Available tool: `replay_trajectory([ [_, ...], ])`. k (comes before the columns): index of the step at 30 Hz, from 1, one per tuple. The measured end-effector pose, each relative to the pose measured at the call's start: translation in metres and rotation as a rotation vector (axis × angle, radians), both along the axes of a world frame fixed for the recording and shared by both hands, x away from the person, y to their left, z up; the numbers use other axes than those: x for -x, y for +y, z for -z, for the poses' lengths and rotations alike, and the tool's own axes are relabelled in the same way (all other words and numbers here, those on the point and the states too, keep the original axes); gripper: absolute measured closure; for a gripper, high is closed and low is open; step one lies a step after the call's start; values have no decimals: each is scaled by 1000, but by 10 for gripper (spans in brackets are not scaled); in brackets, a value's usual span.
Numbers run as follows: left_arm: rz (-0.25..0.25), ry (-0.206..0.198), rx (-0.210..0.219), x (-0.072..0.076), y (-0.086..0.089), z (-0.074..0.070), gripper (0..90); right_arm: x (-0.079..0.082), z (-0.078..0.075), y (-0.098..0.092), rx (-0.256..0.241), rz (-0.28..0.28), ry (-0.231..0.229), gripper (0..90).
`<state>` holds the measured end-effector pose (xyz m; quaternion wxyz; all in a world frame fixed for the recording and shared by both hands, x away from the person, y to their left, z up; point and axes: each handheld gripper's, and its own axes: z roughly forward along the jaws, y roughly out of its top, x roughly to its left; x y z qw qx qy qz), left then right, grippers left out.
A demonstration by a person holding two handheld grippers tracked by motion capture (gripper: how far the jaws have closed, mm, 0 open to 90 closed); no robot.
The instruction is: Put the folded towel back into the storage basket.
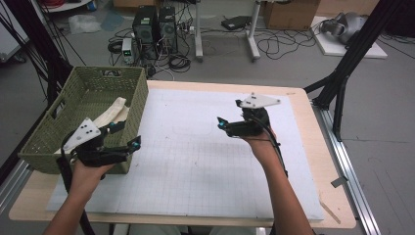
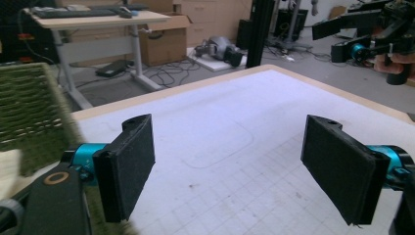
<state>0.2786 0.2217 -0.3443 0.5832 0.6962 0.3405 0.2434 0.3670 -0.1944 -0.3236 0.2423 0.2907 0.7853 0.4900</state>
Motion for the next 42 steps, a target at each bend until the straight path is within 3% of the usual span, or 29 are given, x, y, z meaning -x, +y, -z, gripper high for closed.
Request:
replay_trajectory([
  [4,37,8,-9,-4,-17,5,206,19,11,-31,-3,60,10,117],
  [9,73,16,-9,-8,-36,16,206,48,30,-61,34,136,26,116],
  [14,99,24,-9,-9,-53,30,205,76,50,-84,26,201,33,114],
  [18,121,19,-20,-8,-62,39,207,89,64,-97,21,230,52,114],
  [28,150,38,-50,-3,-73,58,214,107,74,-101,19,247,47,114],
  [34,148,45,-51,-2,-74,60,214,108,78,-101,23,252,58,114],
  [42,144,50,-54,-3,-73,61,214,108,76,-101,25,255,35,114],
])
